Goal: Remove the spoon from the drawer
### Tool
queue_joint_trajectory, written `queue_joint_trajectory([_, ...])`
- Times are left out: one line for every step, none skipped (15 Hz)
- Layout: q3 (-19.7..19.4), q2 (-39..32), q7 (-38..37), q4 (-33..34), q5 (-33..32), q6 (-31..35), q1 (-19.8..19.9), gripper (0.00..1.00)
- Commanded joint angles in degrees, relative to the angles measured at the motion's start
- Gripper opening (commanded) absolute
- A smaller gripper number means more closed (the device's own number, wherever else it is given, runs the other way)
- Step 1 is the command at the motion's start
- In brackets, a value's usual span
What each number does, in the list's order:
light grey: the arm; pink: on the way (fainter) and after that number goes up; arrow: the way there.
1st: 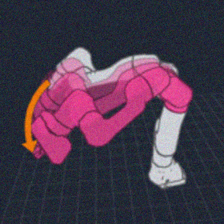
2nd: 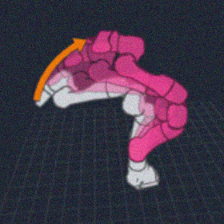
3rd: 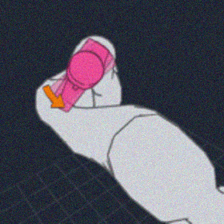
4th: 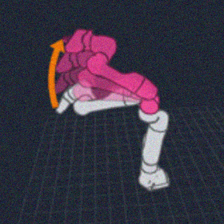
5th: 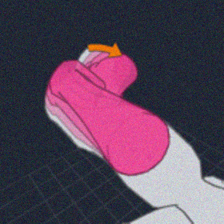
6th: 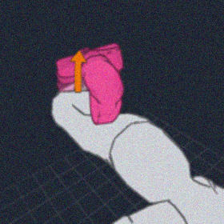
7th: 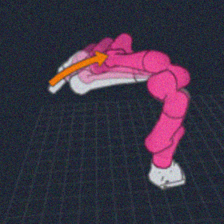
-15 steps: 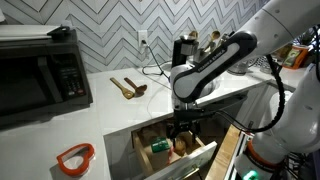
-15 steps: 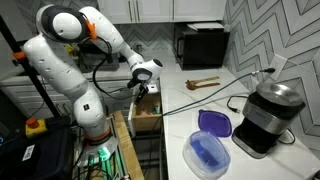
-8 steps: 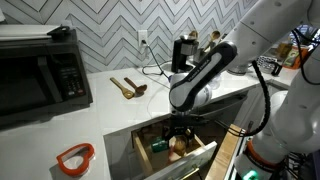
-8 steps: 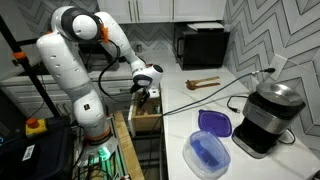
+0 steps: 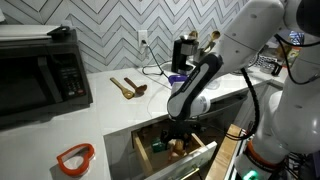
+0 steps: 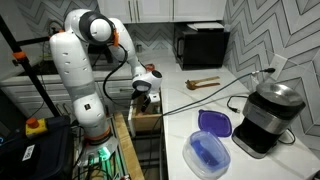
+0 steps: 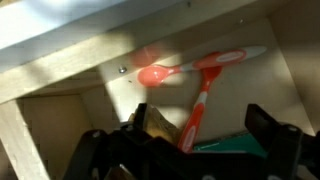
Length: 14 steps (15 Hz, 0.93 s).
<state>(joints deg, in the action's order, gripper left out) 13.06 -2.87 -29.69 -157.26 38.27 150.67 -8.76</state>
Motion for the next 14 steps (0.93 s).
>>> queue_joint_trajectory([0.2,-3.7,5.7,0.1,4.3,5.7,-1.5,1.00])
queue_joint_trajectory([0.4,-4.4,7.0,0.1,5.3,6.8,-1.6,1.00])
queue_joint_trajectory([0.6,-5.2,8.0,0.1,5.9,8.0,-1.7,1.00])
queue_joint_trajectory([0.8,-5.9,9.3,0.1,6.9,8.9,-1.8,1.00])
queue_joint_trajectory([1.2,-6.6,10.5,0.1,8.1,10.0,-1.9,1.00])
queue_joint_trajectory([1.6,-7.1,11.6,0.1,9.4,11.1,-1.9,1.00])
queue_joint_trajectory([2.0,-7.6,12.9,0.1,10.8,12.2,-1.8,1.00])
queue_joint_trajectory([2.8,-8.2,14.1,0.0,12.1,13.5,-1.3,1.00])
queue_joint_trajectory([3.2,-8.7,15.3,0.0,13.4,14.8,-1.2,1.00])
queue_joint_trajectory([3.7,-9.2,16.3,0.0,14.6,16.0,-1.2,1.00])
queue_joint_trajectory([4.5,-9.6,17.6,0.0,16.3,17.6,-1.0,1.00])
queue_joint_trajectory([5.2,-10.1,18.6,0.1,17.8,18.9,-0.9,1.00])
queue_joint_trajectory([5.9,-10.7,19.5,0.4,19.2,19.8,-0.8,1.00])
queue_joint_trajectory([6.5,-11.1,20.2,0.6,20.3,20.7,-0.8,1.00])
